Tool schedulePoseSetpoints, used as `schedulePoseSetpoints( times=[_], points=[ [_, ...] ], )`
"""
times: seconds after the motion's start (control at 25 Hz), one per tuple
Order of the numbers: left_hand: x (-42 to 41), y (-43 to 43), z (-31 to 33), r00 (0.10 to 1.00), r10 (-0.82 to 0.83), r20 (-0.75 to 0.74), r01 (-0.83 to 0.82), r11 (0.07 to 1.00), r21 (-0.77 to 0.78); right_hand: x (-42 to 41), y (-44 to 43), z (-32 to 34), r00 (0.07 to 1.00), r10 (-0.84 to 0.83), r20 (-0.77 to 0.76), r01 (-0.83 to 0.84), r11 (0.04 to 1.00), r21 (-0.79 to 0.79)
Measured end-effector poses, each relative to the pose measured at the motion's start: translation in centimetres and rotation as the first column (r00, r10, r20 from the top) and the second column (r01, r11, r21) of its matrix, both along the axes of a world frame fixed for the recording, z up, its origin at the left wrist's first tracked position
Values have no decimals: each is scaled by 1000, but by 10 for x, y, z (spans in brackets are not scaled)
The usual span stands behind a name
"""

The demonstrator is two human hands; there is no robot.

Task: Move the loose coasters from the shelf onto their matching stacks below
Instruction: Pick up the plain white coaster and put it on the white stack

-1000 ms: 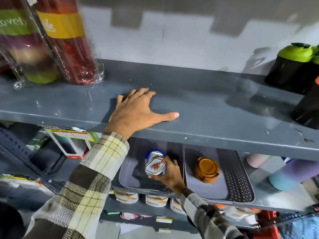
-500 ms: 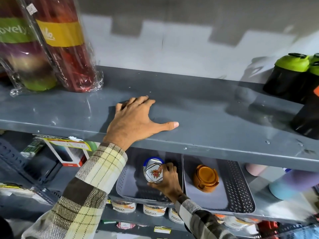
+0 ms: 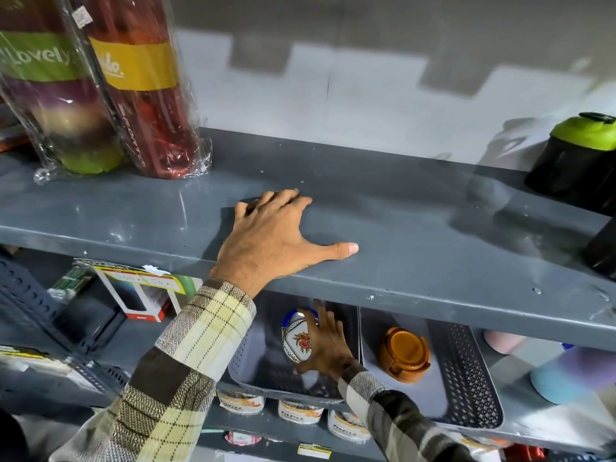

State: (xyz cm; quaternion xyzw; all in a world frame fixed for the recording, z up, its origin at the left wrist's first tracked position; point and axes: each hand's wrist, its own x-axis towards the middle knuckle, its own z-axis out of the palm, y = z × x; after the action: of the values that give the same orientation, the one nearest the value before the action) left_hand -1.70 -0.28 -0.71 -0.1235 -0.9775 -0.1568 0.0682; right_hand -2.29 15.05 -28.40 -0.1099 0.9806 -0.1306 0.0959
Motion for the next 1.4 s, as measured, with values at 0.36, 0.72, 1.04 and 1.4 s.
schedulePoseSetpoints(
  times=[0.36,0.72,1.04,1.4],
  points=[
    [-1,0,1,1000,-4,-1,4,1000,7,-25,8,13,987,133,92,-139,989,52],
    [0,1,1,1000,-2,-4,2,1000,16,-18,11,11,982,170,79,-172,985,18],
    [1,1,3,1000,1,1,-1,1000,17,-18,15,10,976,216,34,-218,972,90],
    [0,2,2,1000,7,-1,-7,1000,16,-19,16,5,991,131,-23,-131,991,-31]
  ],
)
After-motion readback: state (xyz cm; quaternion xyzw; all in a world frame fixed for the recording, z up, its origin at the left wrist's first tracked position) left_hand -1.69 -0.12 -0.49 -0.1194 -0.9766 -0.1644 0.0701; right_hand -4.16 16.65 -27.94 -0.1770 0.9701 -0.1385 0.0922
